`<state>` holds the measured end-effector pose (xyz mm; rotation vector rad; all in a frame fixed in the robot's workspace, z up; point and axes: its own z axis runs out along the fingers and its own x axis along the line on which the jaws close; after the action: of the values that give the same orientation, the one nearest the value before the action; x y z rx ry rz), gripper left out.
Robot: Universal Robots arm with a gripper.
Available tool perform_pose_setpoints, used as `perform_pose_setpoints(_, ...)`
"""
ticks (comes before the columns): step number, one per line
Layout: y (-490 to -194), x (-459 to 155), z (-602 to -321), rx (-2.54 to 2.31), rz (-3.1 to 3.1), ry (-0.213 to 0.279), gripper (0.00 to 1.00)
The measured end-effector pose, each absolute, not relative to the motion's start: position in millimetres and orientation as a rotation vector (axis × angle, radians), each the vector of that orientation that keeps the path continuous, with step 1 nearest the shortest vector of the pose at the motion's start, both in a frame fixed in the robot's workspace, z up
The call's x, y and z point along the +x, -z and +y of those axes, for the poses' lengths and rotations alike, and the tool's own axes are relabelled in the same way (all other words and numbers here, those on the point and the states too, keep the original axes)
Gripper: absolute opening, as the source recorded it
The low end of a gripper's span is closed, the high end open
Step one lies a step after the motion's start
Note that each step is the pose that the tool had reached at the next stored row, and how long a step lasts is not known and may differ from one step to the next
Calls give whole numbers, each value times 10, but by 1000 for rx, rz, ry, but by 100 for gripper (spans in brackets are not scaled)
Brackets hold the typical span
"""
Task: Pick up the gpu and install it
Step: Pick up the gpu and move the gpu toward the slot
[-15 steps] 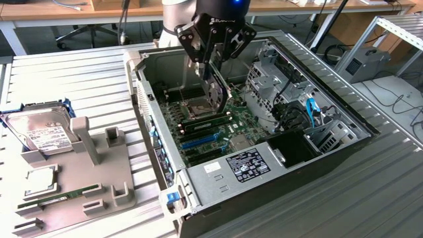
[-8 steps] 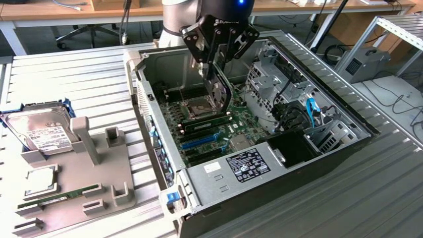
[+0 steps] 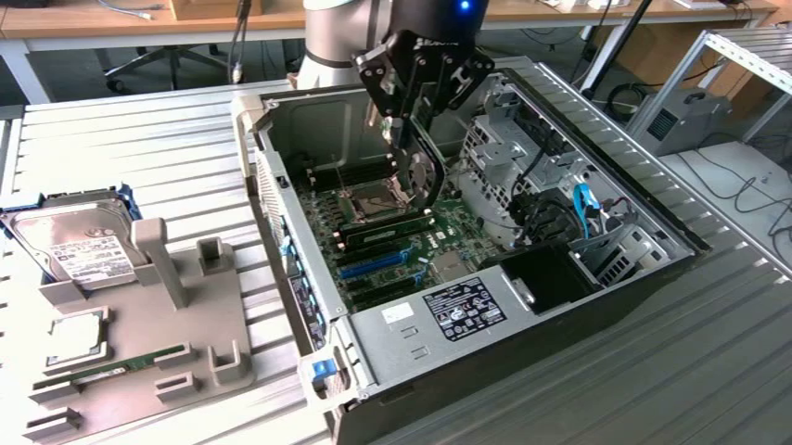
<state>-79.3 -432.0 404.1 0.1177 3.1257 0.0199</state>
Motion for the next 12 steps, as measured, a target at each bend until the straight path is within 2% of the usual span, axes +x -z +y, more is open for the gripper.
perform_pose_setpoints(12, -3924, -565, -4209, 118, 3125, -3, 29)
